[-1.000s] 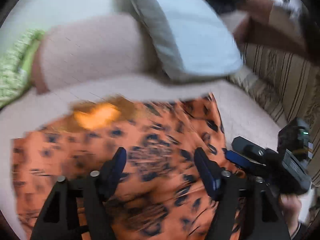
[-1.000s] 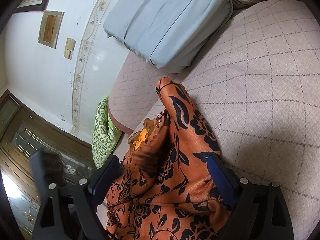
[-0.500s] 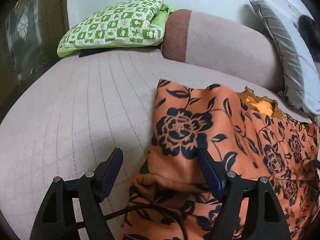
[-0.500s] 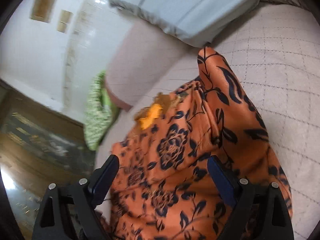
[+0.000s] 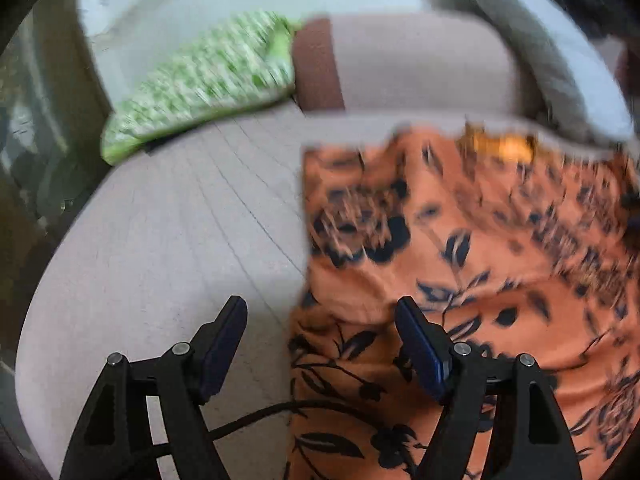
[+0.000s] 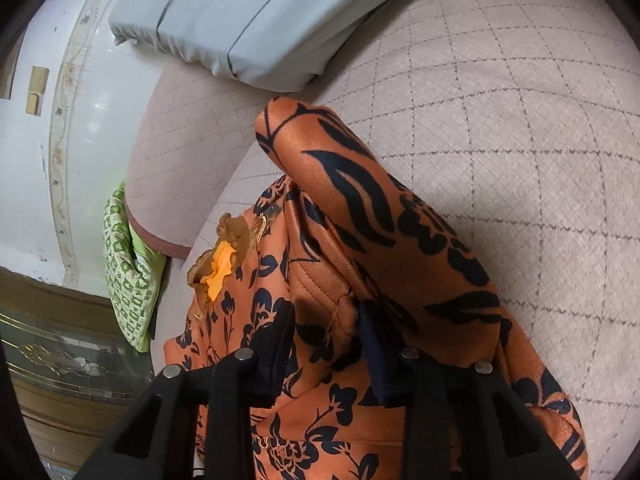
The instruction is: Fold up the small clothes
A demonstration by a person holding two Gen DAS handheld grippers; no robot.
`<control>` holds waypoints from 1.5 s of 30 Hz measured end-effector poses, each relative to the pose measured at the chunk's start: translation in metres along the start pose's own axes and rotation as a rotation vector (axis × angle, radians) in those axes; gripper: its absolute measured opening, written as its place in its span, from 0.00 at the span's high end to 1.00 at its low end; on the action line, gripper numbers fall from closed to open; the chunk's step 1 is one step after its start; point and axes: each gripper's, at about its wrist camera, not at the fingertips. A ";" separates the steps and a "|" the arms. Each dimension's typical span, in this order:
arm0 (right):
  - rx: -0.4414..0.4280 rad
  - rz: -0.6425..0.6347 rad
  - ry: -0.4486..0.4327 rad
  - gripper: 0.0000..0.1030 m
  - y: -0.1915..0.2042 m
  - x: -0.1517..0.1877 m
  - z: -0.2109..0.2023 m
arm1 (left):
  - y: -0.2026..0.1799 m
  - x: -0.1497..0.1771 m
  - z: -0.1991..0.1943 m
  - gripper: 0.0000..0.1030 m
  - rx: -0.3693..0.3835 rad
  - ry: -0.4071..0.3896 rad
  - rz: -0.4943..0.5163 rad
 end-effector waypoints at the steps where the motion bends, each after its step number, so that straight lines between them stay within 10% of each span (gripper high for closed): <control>1: 0.002 -0.002 -0.001 0.64 0.001 0.000 0.000 | -0.002 -0.001 0.007 0.25 0.022 0.030 0.007; 5: -0.022 -0.027 0.015 0.40 0.017 0.003 0.003 | 0.002 -0.003 -0.010 0.25 0.064 -0.035 -0.006; 10: 0.015 -0.082 0.014 0.38 0.025 0.005 0.010 | -0.012 -0.004 -0.001 0.26 0.045 -0.014 0.071; 12: 0.092 -0.140 0.006 0.72 0.030 0.007 0.011 | -0.005 -0.005 0.016 0.40 0.046 0.034 0.029; 15: 0.128 -0.198 -0.010 0.93 0.039 0.009 0.004 | 0.024 -0.009 0.014 0.90 -0.006 0.027 -0.116; 21: 0.070 -0.364 -0.205 0.94 0.069 0.039 -0.066 | 0.029 -0.010 0.001 0.90 -0.028 -0.053 -0.181; 24: 0.324 -0.338 -0.075 0.89 0.024 0.037 -0.011 | 0.019 -0.007 0.022 0.67 0.008 0.072 -0.158; 28: 0.191 -0.261 -0.123 0.73 0.010 0.037 -0.028 | 0.026 -0.004 0.010 0.55 0.020 0.030 -0.182; 30: 0.180 -0.298 -0.157 0.35 0.021 0.040 -0.039 | 0.031 -0.006 -0.001 0.55 -0.024 -0.005 -0.196; 35: 0.085 -0.265 -0.199 0.35 0.027 0.046 -0.067 | 0.030 -0.010 -0.022 0.52 -0.050 -0.061 -0.202; 40: -0.014 -0.156 -0.072 0.35 0.017 0.053 -0.051 | 0.021 -0.002 0.009 0.34 -0.073 0.134 -0.114; 45: -0.087 -0.163 -0.010 0.34 0.039 0.030 -0.012 | 0.062 0.010 -0.012 0.34 -0.091 0.060 -0.366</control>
Point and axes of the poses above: each gripper's, at about its wrist camera, not at the fingertips, and z roughly the way its jaws point, y to its left, x to its underside, and after that the axes turned 11 degrees about z, right-handed
